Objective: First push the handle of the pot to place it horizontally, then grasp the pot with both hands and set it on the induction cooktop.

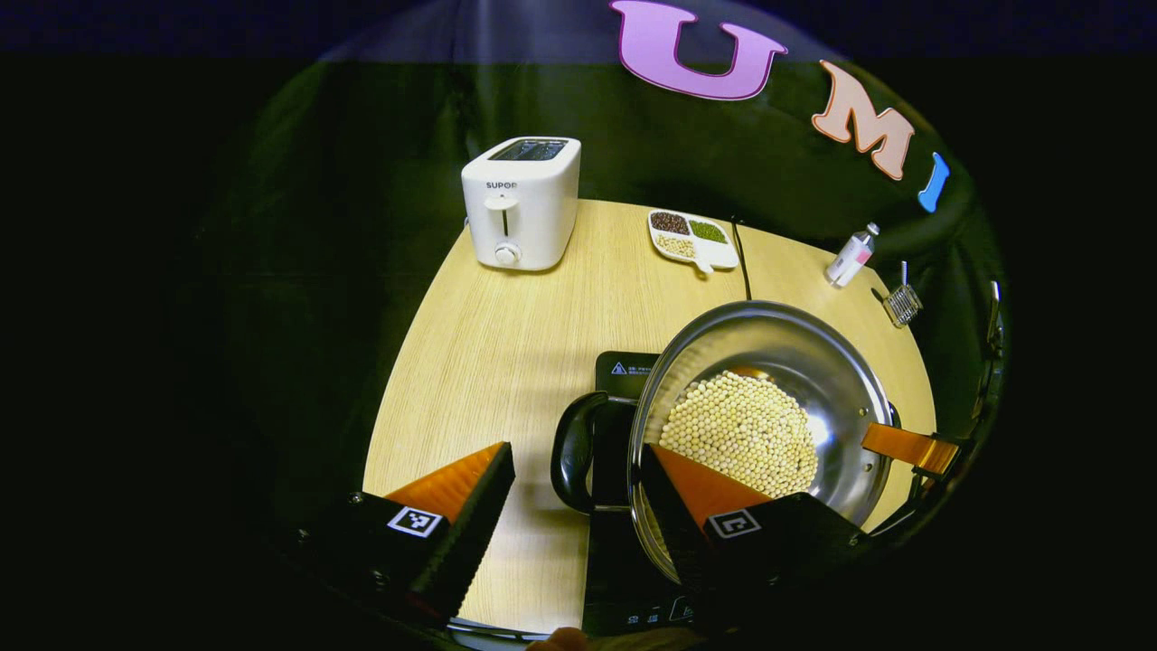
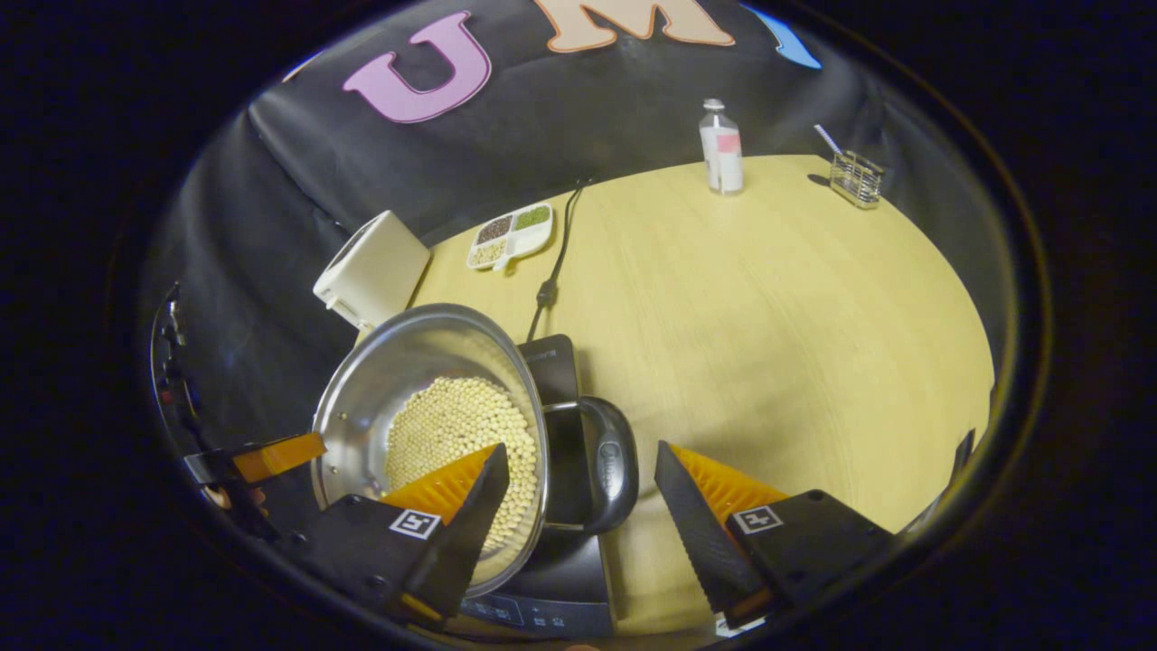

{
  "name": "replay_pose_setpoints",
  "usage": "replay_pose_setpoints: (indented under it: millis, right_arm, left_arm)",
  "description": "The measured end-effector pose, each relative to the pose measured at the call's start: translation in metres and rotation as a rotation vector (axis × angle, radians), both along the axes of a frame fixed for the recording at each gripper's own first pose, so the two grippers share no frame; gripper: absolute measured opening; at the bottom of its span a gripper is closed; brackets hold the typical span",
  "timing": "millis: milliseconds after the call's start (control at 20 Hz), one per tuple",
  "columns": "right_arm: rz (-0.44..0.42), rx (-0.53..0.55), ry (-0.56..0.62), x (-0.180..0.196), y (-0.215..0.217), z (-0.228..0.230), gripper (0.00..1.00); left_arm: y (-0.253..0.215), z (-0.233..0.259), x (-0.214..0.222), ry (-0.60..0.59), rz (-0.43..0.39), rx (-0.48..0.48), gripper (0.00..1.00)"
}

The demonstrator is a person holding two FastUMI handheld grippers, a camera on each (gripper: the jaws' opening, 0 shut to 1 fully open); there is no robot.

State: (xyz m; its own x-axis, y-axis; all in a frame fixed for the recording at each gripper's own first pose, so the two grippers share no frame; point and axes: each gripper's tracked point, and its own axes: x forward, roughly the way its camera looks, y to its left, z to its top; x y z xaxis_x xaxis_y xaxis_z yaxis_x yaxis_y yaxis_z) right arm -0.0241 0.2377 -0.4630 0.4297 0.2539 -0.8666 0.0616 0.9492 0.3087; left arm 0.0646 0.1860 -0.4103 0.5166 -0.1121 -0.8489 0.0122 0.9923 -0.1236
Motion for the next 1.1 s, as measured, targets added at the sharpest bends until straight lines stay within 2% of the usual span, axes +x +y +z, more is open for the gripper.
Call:
replay_pose_setpoints:
  millis: [300,450,500,650,700,850,900,1000,1050,1100]
  right_arm:
    - [0.013,-0.001,-0.038,0.002,-0.001,0.006,0.94]
    - [-0.005,-0.005,-0.107,0.011,-0.009,0.018,0.94]
    - [-0.018,-0.007,-0.128,0.014,-0.013,0.022,1.0]
    - [-0.059,-0.035,-0.186,0.023,-0.033,0.033,1.0]
    - [-0.072,-0.05,-0.209,0.026,-0.04,0.037,0.94]
    - [-0.096,-0.103,-0.32,0.041,-0.062,0.066,0.94]
    - [-0.096,-0.127,-0.367,0.047,-0.07,0.08,1.0]
    - [-0.097,-0.18,-0.465,0.058,-0.087,0.112,1.0]
    - [-0.099,-0.203,-0.514,0.063,-0.094,0.13,0.94]
    - [-0.105,-0.222,-0.562,0.068,-0.1,0.15,0.94]
  left_arm:
    - [0.005,0.007,0.004,-0.049,0.023,0.029,0.93]
    - [0.011,0.031,0.017,-0.156,0.012,0.083,0.92]
    - [0.011,0.039,0.022,-0.197,0.007,0.1,0.92]
    - [0.007,0.067,0.032,-0.3,-0.014,0.152,0.92]
    - [0.004,0.076,0.035,-0.328,-0.022,0.166,0.92]
    - [-0.011,0.116,0.042,-0.447,-0.06,0.195,0.93]
    - [-0.02,0.131,0.047,-0.489,-0.077,0.202,0.93]
    - [-0.036,0.161,0.057,-0.576,-0.095,0.205,0.93]
    - [-0.045,0.176,0.059,-0.615,-0.1,0.194,0.91]
    - [-0.055,0.192,0.062,-0.654,-0.103,0.177,0.9]
